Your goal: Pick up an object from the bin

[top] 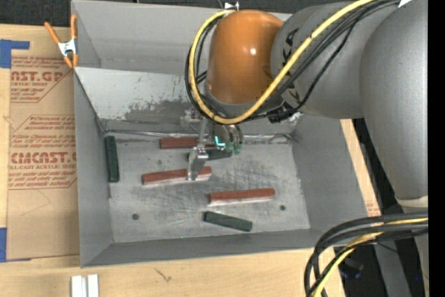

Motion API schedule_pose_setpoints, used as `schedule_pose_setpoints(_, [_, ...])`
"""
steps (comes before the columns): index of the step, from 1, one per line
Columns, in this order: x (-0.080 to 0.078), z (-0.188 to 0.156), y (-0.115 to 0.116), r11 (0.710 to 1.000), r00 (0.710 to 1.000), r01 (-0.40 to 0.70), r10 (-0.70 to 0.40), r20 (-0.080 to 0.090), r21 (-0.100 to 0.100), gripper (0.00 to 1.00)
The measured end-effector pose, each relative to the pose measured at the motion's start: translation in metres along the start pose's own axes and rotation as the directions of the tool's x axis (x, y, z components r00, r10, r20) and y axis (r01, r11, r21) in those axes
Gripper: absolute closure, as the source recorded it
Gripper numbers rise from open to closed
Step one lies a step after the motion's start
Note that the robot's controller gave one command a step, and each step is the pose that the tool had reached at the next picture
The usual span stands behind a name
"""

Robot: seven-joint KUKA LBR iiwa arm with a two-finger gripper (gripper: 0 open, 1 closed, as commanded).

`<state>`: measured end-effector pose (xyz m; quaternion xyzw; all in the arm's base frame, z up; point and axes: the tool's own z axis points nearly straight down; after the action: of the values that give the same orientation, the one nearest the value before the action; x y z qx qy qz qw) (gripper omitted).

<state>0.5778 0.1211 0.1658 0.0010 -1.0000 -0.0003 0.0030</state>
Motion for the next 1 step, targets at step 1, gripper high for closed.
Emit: schedule_pose_setpoints(1, [-0.0020,-0.0043,-0.0005,1.000,1.000,-0.001,0.001,0.007,-0.001,0.00])
